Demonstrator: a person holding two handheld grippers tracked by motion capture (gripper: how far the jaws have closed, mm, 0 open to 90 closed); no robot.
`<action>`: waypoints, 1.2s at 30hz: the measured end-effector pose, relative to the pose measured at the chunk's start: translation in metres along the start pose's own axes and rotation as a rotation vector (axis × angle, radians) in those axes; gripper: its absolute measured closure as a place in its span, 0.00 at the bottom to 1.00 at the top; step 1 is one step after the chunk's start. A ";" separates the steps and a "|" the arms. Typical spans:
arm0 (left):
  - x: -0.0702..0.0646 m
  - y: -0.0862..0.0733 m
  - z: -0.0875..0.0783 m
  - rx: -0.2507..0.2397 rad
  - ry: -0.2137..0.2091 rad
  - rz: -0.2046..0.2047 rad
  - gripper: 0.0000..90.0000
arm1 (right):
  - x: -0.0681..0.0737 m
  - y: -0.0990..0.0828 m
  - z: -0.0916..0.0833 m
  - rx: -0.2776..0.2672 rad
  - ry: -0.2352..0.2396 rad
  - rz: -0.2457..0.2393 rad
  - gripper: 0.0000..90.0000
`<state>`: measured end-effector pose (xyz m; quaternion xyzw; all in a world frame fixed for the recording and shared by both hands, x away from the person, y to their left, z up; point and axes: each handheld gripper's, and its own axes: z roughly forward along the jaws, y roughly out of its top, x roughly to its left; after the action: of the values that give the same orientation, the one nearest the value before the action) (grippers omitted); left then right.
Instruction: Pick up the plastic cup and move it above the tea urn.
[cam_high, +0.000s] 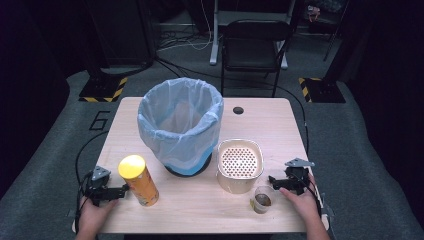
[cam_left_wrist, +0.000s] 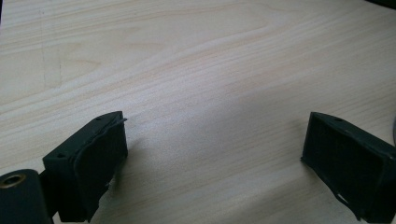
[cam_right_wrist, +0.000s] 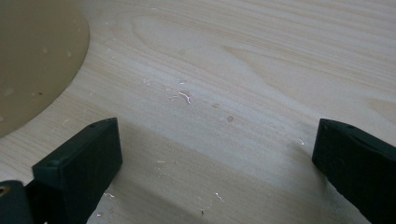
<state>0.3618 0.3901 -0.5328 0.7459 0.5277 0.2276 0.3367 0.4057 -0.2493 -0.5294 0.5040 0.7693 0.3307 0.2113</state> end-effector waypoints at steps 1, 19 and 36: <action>0.000 0.000 0.000 0.000 0.000 0.000 0.07 | 0.000 0.000 0.000 0.000 0.000 0.000 0.01; 0.000 0.000 0.000 -0.001 0.002 0.003 0.07 | 0.000 -0.004 -0.007 -0.040 0.013 -0.001 0.25; 0.000 0.000 0.000 -0.001 0.002 0.003 0.07 | 0.012 0.013 -0.042 -0.023 0.042 -0.086 0.39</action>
<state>0.3616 0.3901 -0.5328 0.7462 0.5268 0.2291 0.3364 0.3817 -0.2474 -0.4913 0.4610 0.7907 0.3407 0.2151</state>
